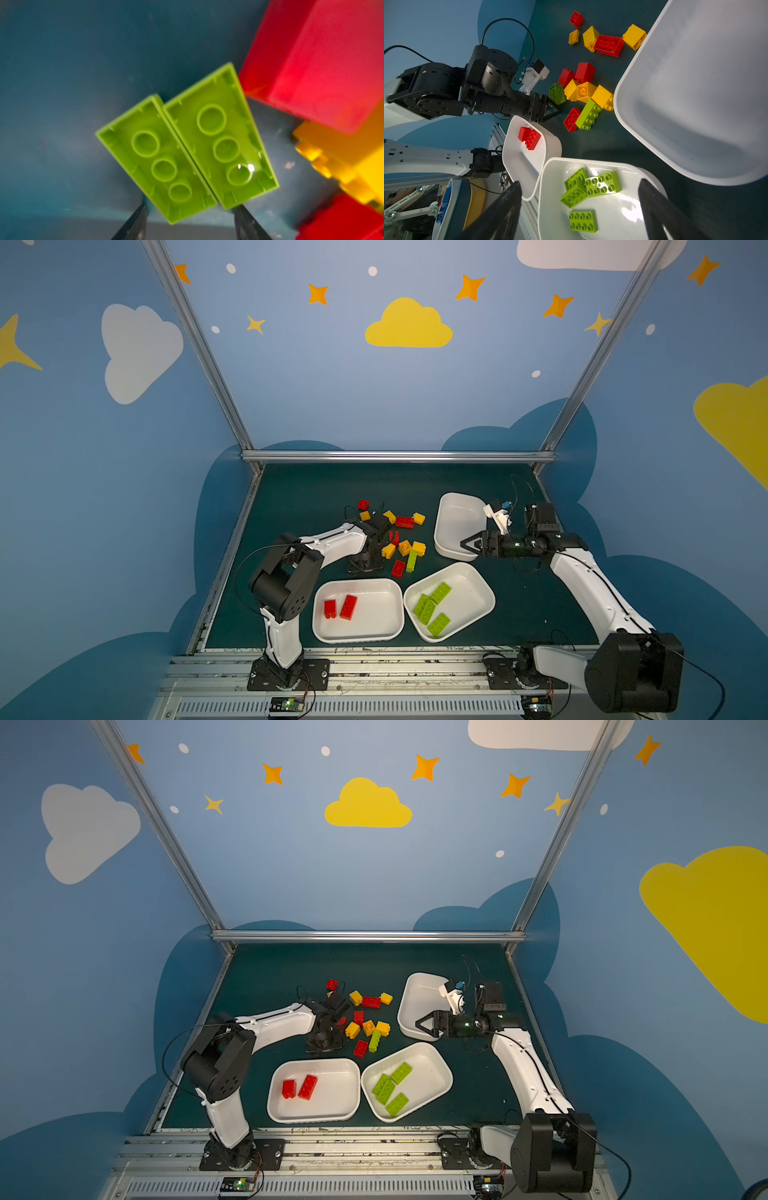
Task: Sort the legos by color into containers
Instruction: 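Return the left gripper to the pile and grasp another lime-green brick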
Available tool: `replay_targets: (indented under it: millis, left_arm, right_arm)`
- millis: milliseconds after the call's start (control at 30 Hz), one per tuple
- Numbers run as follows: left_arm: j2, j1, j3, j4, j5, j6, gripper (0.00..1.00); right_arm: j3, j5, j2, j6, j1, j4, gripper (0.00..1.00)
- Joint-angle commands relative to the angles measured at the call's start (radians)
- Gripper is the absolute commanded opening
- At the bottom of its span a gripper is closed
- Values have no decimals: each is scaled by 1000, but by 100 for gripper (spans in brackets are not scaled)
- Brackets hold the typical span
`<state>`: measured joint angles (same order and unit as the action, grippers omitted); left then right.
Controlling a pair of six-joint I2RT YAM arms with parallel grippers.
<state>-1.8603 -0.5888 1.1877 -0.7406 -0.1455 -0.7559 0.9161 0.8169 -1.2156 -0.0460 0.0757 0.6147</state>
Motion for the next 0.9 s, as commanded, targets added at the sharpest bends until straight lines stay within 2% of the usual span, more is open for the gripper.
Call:
replay_targets:
  millis: [0, 300, 600, 867]
  left_arm:
    - [-25, 17, 5, -36, -91, 3, 65]
    - [-25, 61, 32, -42, -133, 36, 66]
    - [-8, 106, 31, -31, -122, 68, 67]
    - [-20, 139, 50, -19, -115, 85, 55]
  right_arm:
    - [9, 18, -4, 9, -4, -7, 86]
    - [3, 22, -4, 8, -6, -9, 86]
    - [0, 24, -2, 5, -7, -10, 86]
    - [3, 28, -4, 3, -7, -12, 86]
